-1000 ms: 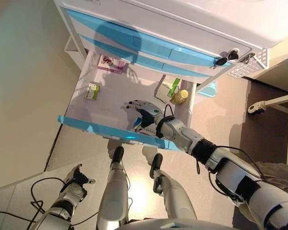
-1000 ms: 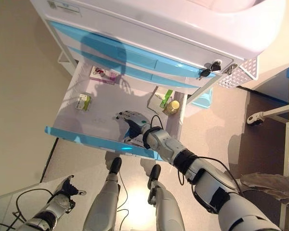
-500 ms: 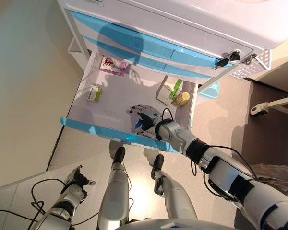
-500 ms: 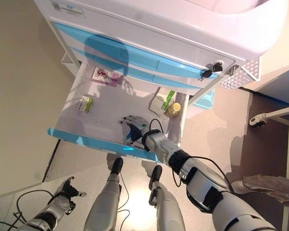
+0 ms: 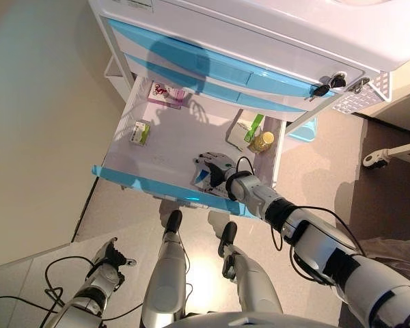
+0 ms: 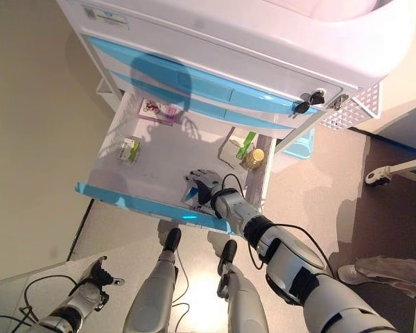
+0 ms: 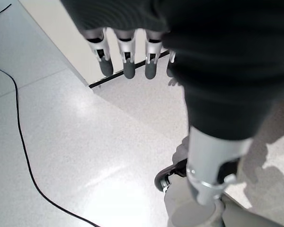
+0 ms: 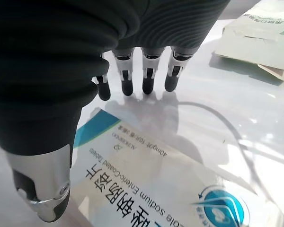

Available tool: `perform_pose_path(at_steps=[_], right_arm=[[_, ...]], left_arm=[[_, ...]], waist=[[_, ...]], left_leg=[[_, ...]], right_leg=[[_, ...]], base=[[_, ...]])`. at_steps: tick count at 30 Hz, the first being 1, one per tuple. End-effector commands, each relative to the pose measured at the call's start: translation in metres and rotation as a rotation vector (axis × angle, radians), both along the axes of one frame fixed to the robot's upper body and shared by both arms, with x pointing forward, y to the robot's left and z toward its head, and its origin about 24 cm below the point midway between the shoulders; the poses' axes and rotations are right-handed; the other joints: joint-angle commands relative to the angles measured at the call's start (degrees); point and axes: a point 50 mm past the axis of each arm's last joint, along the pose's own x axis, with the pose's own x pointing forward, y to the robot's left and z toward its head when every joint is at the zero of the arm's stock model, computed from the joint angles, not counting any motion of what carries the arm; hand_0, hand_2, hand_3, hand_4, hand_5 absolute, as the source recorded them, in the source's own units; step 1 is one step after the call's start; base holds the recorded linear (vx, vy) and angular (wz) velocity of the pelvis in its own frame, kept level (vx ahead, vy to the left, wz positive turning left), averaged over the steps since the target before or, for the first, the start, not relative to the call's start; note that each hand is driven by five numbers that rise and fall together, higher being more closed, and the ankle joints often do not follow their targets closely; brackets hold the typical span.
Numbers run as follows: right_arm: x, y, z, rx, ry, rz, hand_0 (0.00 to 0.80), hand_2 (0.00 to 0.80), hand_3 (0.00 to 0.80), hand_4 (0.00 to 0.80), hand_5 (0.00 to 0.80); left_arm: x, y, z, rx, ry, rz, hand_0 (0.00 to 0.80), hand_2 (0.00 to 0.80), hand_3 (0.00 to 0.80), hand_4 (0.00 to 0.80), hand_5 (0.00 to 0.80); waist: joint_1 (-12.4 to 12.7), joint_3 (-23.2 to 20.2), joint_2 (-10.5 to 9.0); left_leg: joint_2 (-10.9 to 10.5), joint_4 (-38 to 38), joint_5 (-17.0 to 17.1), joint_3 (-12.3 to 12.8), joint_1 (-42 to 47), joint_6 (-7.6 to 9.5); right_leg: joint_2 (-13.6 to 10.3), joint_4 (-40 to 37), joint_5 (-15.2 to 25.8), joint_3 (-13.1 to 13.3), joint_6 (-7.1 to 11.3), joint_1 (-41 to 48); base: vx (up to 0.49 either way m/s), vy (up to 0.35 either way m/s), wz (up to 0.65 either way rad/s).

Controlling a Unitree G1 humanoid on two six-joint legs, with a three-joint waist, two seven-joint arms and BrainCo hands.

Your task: Open the drawer and pick up the medicine

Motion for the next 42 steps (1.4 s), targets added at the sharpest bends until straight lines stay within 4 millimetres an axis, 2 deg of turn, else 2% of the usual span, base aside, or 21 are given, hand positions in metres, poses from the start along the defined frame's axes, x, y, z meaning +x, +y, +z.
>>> perform_pose_path(at_steps=[1,14,22,30,35,39,40,42], right_arm=[[0.015,-0.006,0.020,-0.057,-0.081,-0.027,0.000,0.000,0.000,0.000,0.000],[0.015,0.002,0.028,-0.188,-0.185,0.049,0.000,0.000,0.000,0.000,0.000],[0.026,-0.014,0.037,-0.209,-0.224,-0.030,0.000,0.000,0.000,0.000,0.000],[0.038,-0.031,0.053,-0.162,-0.258,-0.123,0.000,0.000,0.000,0.000,0.000],[0.039,-0.030,0.058,-0.116,-0.254,-0.130,0.000,0.000,0.000,0.000,0.000],[0.034,-0.020,0.052,-0.059,-0.214,-0.099,0.000,0.000,0.000,0.000,0.000],[0.032,-0.018,0.050,-0.034,-0.193,-0.090,0.317,0.317,0.317,0.317,0.317],[0.029,-0.015,0.045,-0.017,-0.171,-0.084,0.800,0.800,0.800,0.800,0.800]], left_arm=[[-0.008,0.004,-0.004,0.016,0.035,0.018,0.000,0.000,0.000,0.000,0.000],[-0.006,0.000,-0.004,0.017,0.030,0.002,0.000,0.000,0.000,0.000,0.000],[-0.004,-0.004,-0.004,0.017,0.025,-0.017,0.000,0.000,0.000,0.000,0.000],[-0.005,-0.004,-0.005,0.019,0.029,-0.022,0.000,0.000,0.000,0.000,0.000],[-0.005,-0.004,-0.005,0.019,0.025,-0.020,0.000,0.000,0.000,0.000,0.000],[-0.006,-0.005,-0.006,0.013,0.032,-0.014,0.000,0.000,0.000,0.000,0.000],[-0.007,-0.005,-0.006,0.012,0.033,-0.009,0.000,0.000,0.000,0.000,0.000],[-0.008,-0.005,-0.007,0.010,0.034,-0.007,0.000,0.000,0.000,0.000,0.000]], waist=[[-0.8,1.8,-0.44],[-0.8,2.0,0.08],[-0.7,2.1,0.66],[-0.6,2.0,1.10],[-0.5,2.1,1.22],[-0.7,2.1,1.19],[-0.7,2.0,1.17],[-0.7,2.0,1.20]], left_leg=[[-3.9,-1.2,-0.3,-1.0,-1.0,4.18],[-4.0,-1.2,-0.3,-1.3,-1.3,4.17],[-4.2,-1.1,-0.2,-1.5,-1.5,4.21],[-4.4,-1.0,-0.2,-1.5,-1.7,4.33],[-4.3,-1.1,-0.1,-1.4,-1.7,4.35],[-4.4,-0.9,-0.2,-1.4,-1.8,4.37],[-4.4,-0.9,-0.2,-1.4,-1.8,4.39],[-4.4,-0.8,-0.2,-1.4,-1.8,4.40]], right_leg=[[-0.7,0.7,0.0,0.9,3.04,0.7],[-0.7,0.9,-0.3,0.9,3.05,0.5],[-0.8,1.0,-0.2,0.9,2.99,0.3],[-0.9,1.2,-0.1,0.9,2.97,0.0],[-1.0,1.1,-0.1,0.9,3.03,0.0],[-1.0,1.2,-0.1,1.0,2.99,0.0],[-0.9,1.2,-0.1,1.1,2.97,-0.1],[-0.9,1.2,0.0,1.1,2.93,-0.1]], base=[[0.000,0.000,0.00],[0.000,0.000,0.00],[0.000,0.000,0.00],[0.000,0.000,0.00],[0.000,0.000,0.00],[0.000,0.000,0.00],[0.000,0.000,0.00],[0.000,0.000,0.00]])
